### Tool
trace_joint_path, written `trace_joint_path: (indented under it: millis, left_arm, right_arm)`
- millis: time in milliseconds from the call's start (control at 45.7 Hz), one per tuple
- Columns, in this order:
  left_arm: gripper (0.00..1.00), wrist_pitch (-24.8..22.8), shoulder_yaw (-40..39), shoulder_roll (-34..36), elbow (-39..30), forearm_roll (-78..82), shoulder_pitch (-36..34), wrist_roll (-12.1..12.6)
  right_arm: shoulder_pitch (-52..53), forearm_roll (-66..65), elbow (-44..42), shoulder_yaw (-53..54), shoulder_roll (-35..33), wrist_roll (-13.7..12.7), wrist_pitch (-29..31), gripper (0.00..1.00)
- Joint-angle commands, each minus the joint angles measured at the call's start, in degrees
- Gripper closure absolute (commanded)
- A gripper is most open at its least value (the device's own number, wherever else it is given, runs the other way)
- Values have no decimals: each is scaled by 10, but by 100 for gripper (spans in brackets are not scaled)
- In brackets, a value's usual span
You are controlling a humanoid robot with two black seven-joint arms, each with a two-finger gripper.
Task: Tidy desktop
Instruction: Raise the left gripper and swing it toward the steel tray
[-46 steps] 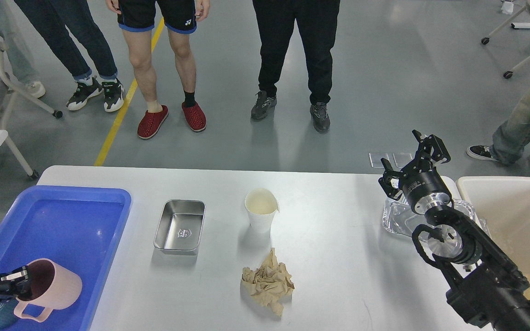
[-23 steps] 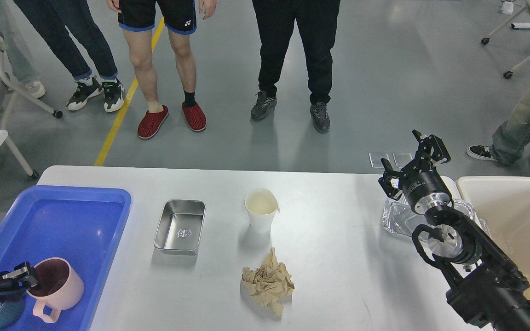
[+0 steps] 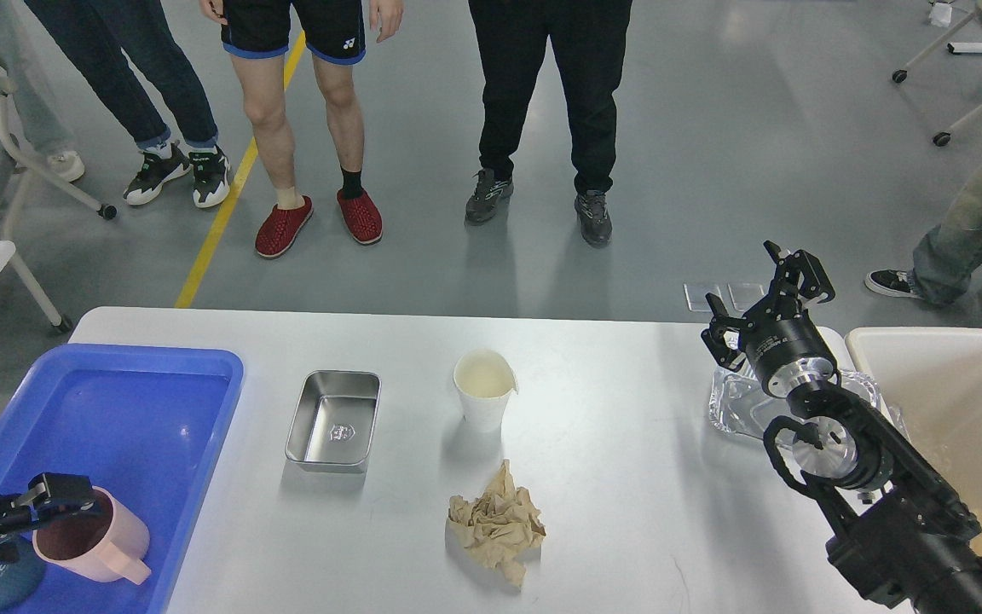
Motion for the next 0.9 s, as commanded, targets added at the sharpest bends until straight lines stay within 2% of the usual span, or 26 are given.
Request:
trace_joint_path:
  millis: [0,66,131,263,482,876]
  left_arm:
    - [3,-2,-21,8,-2,-4,-7,0]
    - [3,-12,-33,26,-9,-4,-17,-4]
    - [3,-41,-44,52,-26,-4,-40,-7]
    - [3,-100,-53,98,-48,-4,-134,-6]
    - [3,-164,-52,126,-50,-4,-265,-4]
    - [4,-159,-53,119,-48,-2,-297,-3]
  right_arm:
    - [-1,0,0,0,1,0,0,0]
    - [-1,0,0,0,1,0,0,0]
    - [-1,0,0,0,2,0,0,0]
    - [0,0,0,0,8,0,0,0]
    - [1,0,-1,0,11,0,0,0]
    - [1,0,-1,0,11,0,0,0]
